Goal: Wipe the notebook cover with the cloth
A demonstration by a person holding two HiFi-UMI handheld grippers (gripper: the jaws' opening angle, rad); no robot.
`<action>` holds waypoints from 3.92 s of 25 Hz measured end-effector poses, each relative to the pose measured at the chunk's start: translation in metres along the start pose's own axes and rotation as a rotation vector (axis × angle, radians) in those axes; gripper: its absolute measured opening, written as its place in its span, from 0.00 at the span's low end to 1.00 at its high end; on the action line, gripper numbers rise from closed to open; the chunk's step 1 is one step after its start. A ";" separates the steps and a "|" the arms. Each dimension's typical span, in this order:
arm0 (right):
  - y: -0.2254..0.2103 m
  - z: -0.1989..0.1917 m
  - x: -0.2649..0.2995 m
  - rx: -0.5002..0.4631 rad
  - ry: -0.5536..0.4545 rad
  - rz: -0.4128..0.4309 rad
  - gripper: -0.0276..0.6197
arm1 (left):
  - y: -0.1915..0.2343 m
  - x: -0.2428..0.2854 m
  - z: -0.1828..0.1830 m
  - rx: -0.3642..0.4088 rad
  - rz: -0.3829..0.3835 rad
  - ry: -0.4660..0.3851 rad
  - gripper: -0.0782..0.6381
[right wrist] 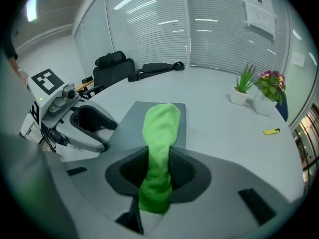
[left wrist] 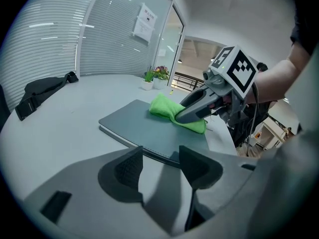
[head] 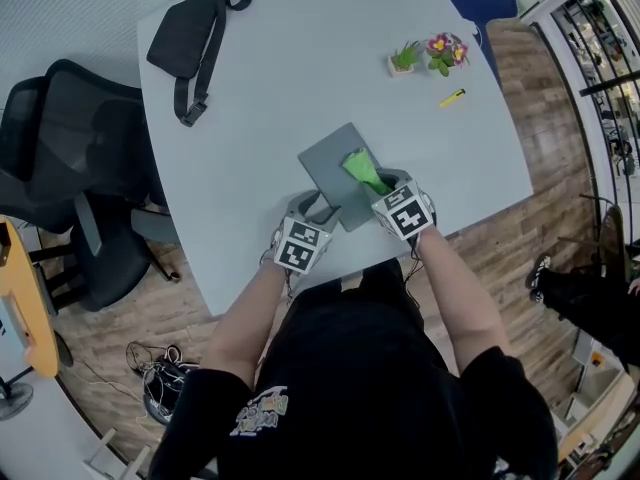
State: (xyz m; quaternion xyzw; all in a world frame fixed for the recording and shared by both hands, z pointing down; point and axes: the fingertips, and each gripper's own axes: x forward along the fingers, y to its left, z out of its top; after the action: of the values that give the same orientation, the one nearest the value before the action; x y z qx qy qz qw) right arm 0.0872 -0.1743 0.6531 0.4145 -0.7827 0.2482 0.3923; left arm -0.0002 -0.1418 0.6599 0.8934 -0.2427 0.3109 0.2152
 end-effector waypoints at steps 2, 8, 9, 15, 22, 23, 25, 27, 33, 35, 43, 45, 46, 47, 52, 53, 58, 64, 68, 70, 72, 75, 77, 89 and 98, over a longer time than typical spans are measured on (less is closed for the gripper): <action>-0.011 -0.002 -0.003 0.024 -0.001 -0.017 0.21 | 0.000 0.000 0.000 -0.001 0.000 -0.001 0.41; -0.032 -0.007 -0.008 0.075 0.010 -0.039 0.21 | -0.001 0.001 0.000 -0.005 -0.004 0.001 0.41; -0.032 -0.006 -0.008 0.074 0.013 -0.038 0.21 | -0.001 0.001 0.000 -0.006 -0.005 0.002 0.41; -0.047 0.000 -0.012 0.068 0.008 -0.122 0.21 | -0.002 0.000 0.001 -0.005 -0.005 -0.004 0.41; 0.000 0.038 -0.001 -0.008 -0.080 0.079 0.21 | -0.003 0.001 -0.001 -0.010 -0.002 0.001 0.41; 0.011 0.041 0.003 -0.032 -0.071 0.113 0.21 | -0.002 0.001 -0.001 -0.009 0.000 0.000 0.41; 0.031 0.044 0.010 -0.083 -0.049 0.171 0.21 | -0.003 0.002 0.000 -0.007 0.003 -0.001 0.41; 0.047 0.045 0.017 -0.126 -0.029 0.217 0.21 | -0.004 0.002 0.000 -0.007 0.004 -0.001 0.41; 0.077 0.046 0.031 -0.219 0.029 0.301 0.21 | 0.000 0.003 -0.001 -0.015 0.014 -0.008 0.41; 0.081 0.044 0.033 -0.240 0.045 0.311 0.21 | 0.000 0.003 -0.001 -0.017 0.023 -0.016 0.41; 0.075 0.045 0.038 -0.254 0.073 0.292 0.21 | 0.004 0.003 -0.001 -0.025 0.039 -0.023 0.41; 0.068 0.046 0.038 -0.238 0.071 0.275 0.21 | 0.004 0.002 -0.001 -0.030 0.038 -0.018 0.41; 0.064 0.046 0.038 -0.227 0.069 0.268 0.21 | 0.003 0.002 -0.003 -0.035 0.036 -0.013 0.41; 0.060 0.046 0.038 -0.215 0.069 0.261 0.21 | 0.003 0.002 -0.005 -0.042 0.034 -0.006 0.41; 0.032 0.045 0.036 -0.154 0.071 0.217 0.21 | 0.003 0.002 -0.004 -0.044 0.035 -0.003 0.41; 0.026 0.044 0.035 -0.142 0.070 0.207 0.21 | 0.003 0.002 -0.004 -0.045 0.035 -0.003 0.41; -0.001 0.041 0.029 -0.080 0.060 0.166 0.21 | 0.003 0.001 0.000 -0.037 0.036 -0.008 0.41; -0.025 0.040 0.025 -0.007 0.043 0.138 0.21 | 0.004 0.000 0.002 -0.038 0.034 -0.010 0.41; -0.041 0.036 0.022 0.034 0.042 0.112 0.21 | 0.004 0.000 0.001 -0.038 0.033 -0.010 0.41; -0.049 0.034 0.021 0.052 0.044 0.101 0.21 | 0.003 0.000 0.002 -0.039 0.033 -0.011 0.41; -0.055 0.032 0.019 0.060 0.050 0.079 0.21 | 0.003 0.000 0.001 -0.038 0.033 -0.011 0.41; -0.062 0.034 0.017 0.054 0.040 0.036 0.21 | 0.003 0.000 0.001 -0.038 0.033 -0.010 0.41; -0.060 0.041 0.017 0.045 0.015 0.033 0.21 | 0.003 0.001 0.001 -0.037 0.033 -0.010 0.41; 0.013 0.091 0.040 -0.115 -0.023 0.199 0.21 | 0.003 0.002 0.001 -0.038 0.038 -0.016 0.41; 0.073 0.099 0.066 -0.274 0.040 0.295 0.21 | 0.003 0.004 -0.001 -0.042 0.038 -0.012 0.41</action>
State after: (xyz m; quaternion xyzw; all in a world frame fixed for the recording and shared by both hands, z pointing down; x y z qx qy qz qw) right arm -0.0382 -0.2358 0.6460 0.2331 -0.8536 0.2021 0.4198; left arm 0.0002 -0.1448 0.6637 0.8858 -0.2671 0.3045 0.2264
